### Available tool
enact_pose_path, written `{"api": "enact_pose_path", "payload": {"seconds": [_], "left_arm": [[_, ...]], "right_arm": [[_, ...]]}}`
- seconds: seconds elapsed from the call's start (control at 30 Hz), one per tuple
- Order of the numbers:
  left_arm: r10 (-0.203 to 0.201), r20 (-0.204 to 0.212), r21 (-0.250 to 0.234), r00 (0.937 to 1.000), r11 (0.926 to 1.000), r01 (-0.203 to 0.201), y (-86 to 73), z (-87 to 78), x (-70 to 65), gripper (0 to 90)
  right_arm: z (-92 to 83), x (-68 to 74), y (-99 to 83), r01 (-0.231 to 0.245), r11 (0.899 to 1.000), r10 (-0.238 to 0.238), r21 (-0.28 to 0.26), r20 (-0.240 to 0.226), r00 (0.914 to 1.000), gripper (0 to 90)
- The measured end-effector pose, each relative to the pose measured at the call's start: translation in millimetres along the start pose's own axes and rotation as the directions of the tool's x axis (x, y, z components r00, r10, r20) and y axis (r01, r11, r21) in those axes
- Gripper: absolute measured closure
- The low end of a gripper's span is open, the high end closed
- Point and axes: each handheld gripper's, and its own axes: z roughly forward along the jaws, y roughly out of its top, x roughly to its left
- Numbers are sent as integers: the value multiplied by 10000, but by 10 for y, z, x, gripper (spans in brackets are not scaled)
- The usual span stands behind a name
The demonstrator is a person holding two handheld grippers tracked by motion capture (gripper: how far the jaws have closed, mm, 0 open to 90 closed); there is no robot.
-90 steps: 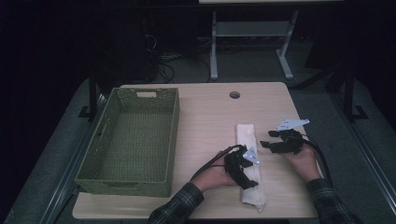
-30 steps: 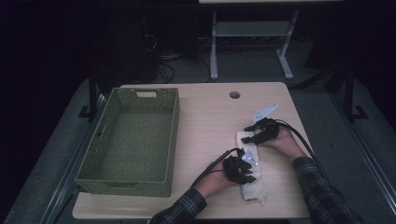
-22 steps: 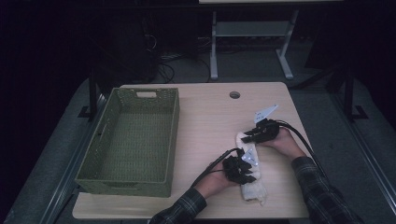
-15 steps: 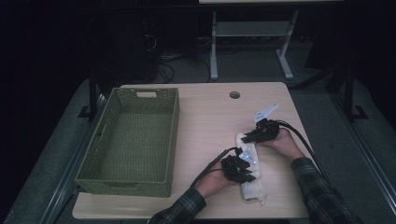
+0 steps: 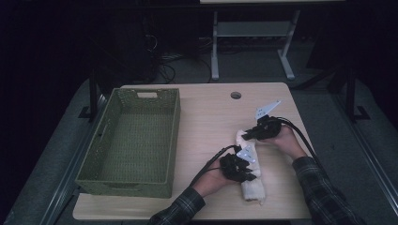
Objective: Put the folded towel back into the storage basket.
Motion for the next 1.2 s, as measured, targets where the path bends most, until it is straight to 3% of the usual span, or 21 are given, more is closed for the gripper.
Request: {"api": "enact_pose_path", "payload": {"seconds": [0.13,0.47,0.63,1.07,1.2], "left_arm": [[-22,-92,-94,10000,10000,21,9,-102,-7,796],[-137,-148,-306,9998,9994,133,54,-371,0,796],[-143,-228,-391,9996,9991,134,92,-511,-3,796],[-444,-473,-1131,9979,9928,388,116,-1043,15,796],[-200,-795,-790,9966,9968,137,141,-1146,-35,796]], "right_arm": [[-23,25,52,-77,9999,77,-126,-29,10000,810],[-85,52,200,249,9991,-249,-349,7,9997,810],[-116,64,257,123,9988,-127,-475,-80,9999,810],[-119,126,618,624,9943,-648,-869,-243,9976,810],[-83,158,735,645,9925,-691,-1041,-411,9968,810]]}}
